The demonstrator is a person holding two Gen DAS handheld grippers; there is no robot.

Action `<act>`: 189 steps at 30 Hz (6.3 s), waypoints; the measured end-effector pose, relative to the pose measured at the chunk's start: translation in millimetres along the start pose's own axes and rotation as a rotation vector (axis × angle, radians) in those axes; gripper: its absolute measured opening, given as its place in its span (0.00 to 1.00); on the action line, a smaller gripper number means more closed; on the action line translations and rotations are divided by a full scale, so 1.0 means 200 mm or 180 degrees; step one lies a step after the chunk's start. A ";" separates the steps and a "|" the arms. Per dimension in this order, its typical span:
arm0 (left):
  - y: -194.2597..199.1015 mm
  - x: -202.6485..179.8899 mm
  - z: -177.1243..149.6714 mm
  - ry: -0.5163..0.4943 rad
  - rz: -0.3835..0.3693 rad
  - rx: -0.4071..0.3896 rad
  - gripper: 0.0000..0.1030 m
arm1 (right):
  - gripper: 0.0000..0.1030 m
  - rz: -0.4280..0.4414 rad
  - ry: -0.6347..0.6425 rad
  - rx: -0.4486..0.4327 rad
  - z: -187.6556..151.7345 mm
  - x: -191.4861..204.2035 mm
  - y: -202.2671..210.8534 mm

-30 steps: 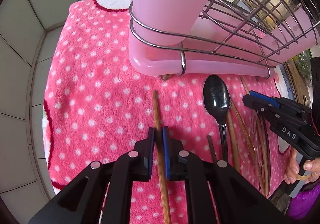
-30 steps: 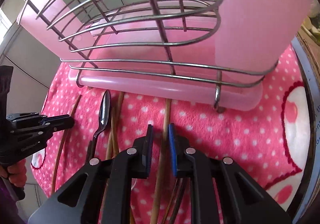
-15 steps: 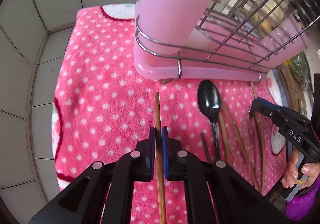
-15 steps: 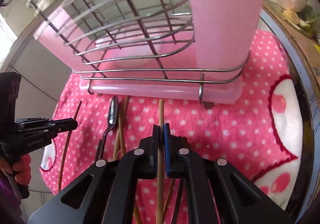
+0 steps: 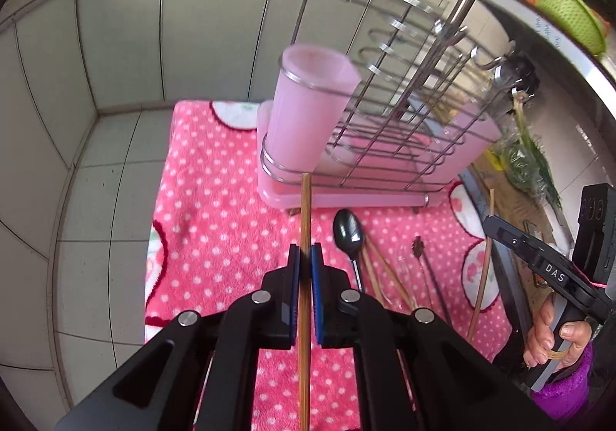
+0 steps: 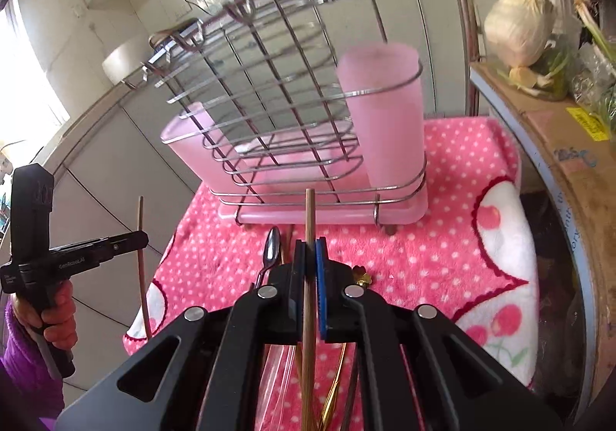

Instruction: Organize utensils

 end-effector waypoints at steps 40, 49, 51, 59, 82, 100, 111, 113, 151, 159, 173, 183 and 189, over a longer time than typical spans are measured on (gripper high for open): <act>0.87 -0.14 0.52 -0.0171 -0.0088 -0.1507 0.05 | 0.05 -0.0240 0.0405 -0.1282 0.70 0.18 0.76; 0.99 -0.21 0.85 -0.0208 -0.0119 -0.1796 0.05 | 0.05 -0.0427 0.0420 -0.1687 1.05 0.13 0.91; 0.98 -0.21 0.91 -0.0211 -0.0097 -0.1818 0.05 | 0.05 -0.0448 0.0398 -0.1709 1.10 0.10 0.89; 0.82 -0.17 1.06 -0.0167 0.0017 -0.1785 0.05 | 0.05 -0.0577 0.0455 -0.1591 1.20 0.03 0.72; -0.04 -0.02 1.00 -0.0060 0.0114 -0.0624 0.05 | 0.06 -0.0523 0.0218 -0.0318 1.00 -0.15 -0.02; 0.01 0.07 1.00 0.0269 0.0122 -0.0726 0.32 | 0.34 -0.0578 0.0260 -0.0310 0.96 -0.17 0.05; 0.18 0.16 0.92 0.0358 0.0241 -0.0756 0.35 | 0.35 -0.0644 0.0226 -0.0340 0.86 -0.21 0.23; 0.21 0.18 0.90 0.0383 0.0249 -0.0765 0.35 | 0.35 -0.0647 0.0188 -0.0350 0.82 -0.22 0.27; -0.58 -0.11 -0.31 0.0515 -0.0036 0.1221 0.09 | 0.35 -0.0120 -0.0224 0.0420 -0.12 -0.19 0.02; -0.67 -0.15 -0.34 0.0450 0.0101 0.1347 0.09 | 0.35 -0.0061 -0.0268 0.0431 -0.12 -0.22 0.01; -0.68 -0.25 -0.32 -0.0100 0.0434 0.1196 0.04 | 0.35 -0.0074 -0.0438 0.0632 -0.18 -0.28 -0.09; -0.59 -0.05 -0.24 0.0224 0.0398 0.1025 0.04 | 0.16 -0.0137 -0.0401 0.1075 -0.30 -0.24 -0.30; -0.65 -0.05 -0.26 0.0206 0.0275 0.1122 0.04 | 0.16 -0.0305 -0.0371 0.1321 -0.33 -0.25 -0.41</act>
Point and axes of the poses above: each gripper's, at about its wrist camera, not at the fingertips, and y roughly against the way its jaws point, x to its left, z to its top, the point moved 10 cm from there along -y, roughly the way its jaws point, and after that the axes turned 1 degree about -x, right-handed, at the moved point
